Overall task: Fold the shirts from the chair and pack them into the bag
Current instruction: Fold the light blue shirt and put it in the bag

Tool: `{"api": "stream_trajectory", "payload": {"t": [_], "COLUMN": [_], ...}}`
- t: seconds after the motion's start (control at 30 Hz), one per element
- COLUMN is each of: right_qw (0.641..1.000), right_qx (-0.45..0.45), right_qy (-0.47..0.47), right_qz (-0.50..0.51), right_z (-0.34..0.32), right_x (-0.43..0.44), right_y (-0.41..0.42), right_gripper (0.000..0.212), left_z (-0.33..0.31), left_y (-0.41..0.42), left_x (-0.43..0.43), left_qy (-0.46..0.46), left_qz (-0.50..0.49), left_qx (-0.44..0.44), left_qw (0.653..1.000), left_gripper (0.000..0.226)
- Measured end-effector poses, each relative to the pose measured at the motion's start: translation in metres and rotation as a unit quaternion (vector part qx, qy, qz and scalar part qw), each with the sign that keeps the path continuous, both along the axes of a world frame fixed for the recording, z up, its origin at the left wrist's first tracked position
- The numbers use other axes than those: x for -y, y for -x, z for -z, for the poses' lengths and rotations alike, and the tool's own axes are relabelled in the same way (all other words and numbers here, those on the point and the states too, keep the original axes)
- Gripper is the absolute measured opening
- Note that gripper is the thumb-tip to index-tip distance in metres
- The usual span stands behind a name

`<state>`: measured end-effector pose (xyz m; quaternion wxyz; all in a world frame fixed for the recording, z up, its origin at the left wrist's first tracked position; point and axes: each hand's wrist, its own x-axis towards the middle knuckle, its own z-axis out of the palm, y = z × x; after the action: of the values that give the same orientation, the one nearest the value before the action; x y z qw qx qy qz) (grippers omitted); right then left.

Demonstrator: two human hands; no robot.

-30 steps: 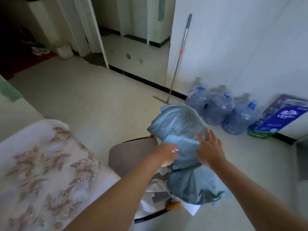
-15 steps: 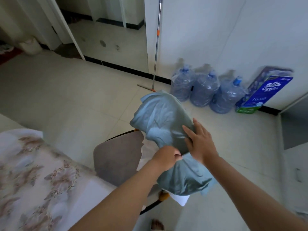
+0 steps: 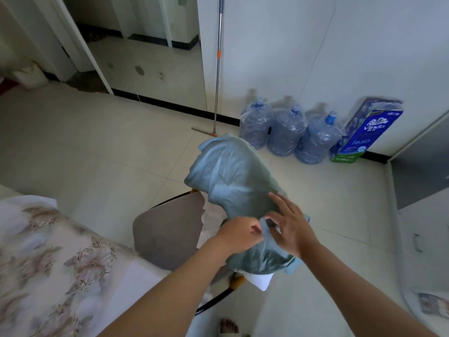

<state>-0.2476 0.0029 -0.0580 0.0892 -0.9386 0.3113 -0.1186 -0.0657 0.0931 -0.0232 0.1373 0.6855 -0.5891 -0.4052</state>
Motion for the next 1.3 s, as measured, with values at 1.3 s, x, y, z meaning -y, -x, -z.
{"api": "stream_trajectory", "payload": {"t": [1.3], "right_qw": [0.985], "right_qx": [0.008], "right_qy": [-0.089], "right_qz": [0.146], "right_z": [-0.1], "right_x": [0.032], "right_y": [-0.047], "right_gripper": [0.026], "left_z": [-0.095], "left_y": [-0.086], "left_x": [0.01], "left_qy": [0.143], "left_qz": [-0.119], "left_qx": [0.133], "left_qw": [0.973], "left_gripper": [0.029]}}
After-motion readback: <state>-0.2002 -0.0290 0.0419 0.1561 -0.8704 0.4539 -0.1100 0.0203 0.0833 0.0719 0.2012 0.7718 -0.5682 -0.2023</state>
